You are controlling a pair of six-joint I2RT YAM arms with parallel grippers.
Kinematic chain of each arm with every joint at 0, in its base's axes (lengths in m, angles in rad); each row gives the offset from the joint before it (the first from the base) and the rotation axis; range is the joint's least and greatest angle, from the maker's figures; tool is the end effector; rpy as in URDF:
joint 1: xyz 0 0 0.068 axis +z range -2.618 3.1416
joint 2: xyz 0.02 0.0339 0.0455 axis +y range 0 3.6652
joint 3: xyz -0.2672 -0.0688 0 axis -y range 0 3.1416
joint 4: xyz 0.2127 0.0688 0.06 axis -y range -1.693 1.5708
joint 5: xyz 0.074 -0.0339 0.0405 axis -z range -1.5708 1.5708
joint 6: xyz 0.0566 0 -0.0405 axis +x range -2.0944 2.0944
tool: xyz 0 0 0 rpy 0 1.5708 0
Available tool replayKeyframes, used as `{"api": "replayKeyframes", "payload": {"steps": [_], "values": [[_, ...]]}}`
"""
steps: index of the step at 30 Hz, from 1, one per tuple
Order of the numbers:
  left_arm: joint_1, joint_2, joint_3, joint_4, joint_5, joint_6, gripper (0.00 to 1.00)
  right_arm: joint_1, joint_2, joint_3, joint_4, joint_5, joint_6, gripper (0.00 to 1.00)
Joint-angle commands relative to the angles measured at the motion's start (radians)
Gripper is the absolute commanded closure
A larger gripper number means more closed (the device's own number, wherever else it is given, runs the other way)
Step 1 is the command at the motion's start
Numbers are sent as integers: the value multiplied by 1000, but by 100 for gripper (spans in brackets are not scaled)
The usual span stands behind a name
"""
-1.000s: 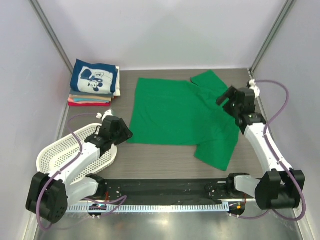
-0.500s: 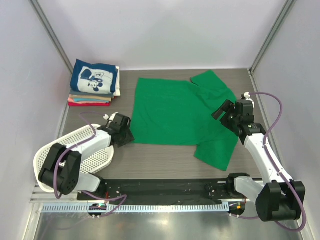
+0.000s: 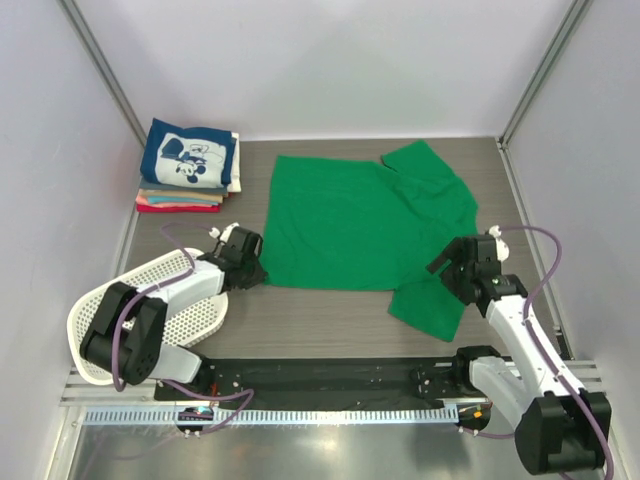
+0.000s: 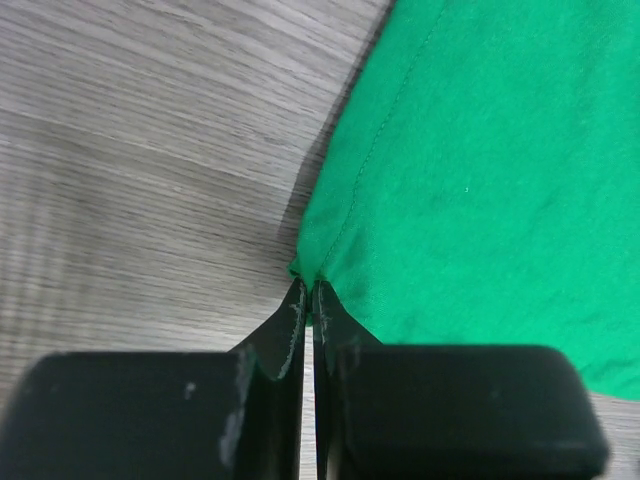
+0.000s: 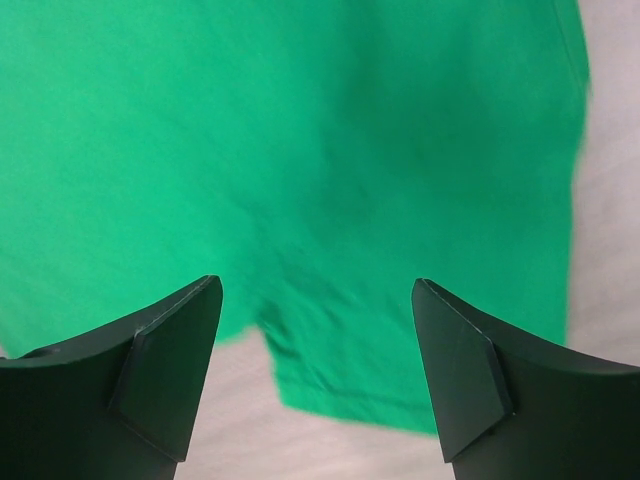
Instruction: Fold and stack the t-shirts
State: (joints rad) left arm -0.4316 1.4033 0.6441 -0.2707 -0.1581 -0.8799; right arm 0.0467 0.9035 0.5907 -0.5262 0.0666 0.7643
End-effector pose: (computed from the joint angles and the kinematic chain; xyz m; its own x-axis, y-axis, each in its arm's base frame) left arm 0.2198 -0.0914 0.1627 -0.7578 -0.4889 -0.4321 -0.3838 0.8696 -0.3108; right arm 0.1627 0.0038 0.2180 -0.5380 0.6661 -0.5166 0.5127 0.7450 0.4267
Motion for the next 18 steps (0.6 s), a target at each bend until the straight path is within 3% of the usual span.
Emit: {"api": "replayKeyframes", "payload": {"steps": [1, 5, 8, 15, 18], "values": [[-1, -16, -50, 40, -11, 6, 100, 57, -74, -63, -115, 32, 98, 17], [5, -29, -69, 73, 2, 7, 100, 204, -123, -170, -149, 58, 205, 17], [13, -41, -90, 100, 14, 6, 100, 271, -72, -203, -97, 108, 248, 17], [65, -67, -141, 168, 84, 13, 100, 265, 274, -88, 154, 162, 123, 16], [79, -73, -155, 194, 97, 7, 100, 220, 415, 12, 308, 104, -2, 16]]}}
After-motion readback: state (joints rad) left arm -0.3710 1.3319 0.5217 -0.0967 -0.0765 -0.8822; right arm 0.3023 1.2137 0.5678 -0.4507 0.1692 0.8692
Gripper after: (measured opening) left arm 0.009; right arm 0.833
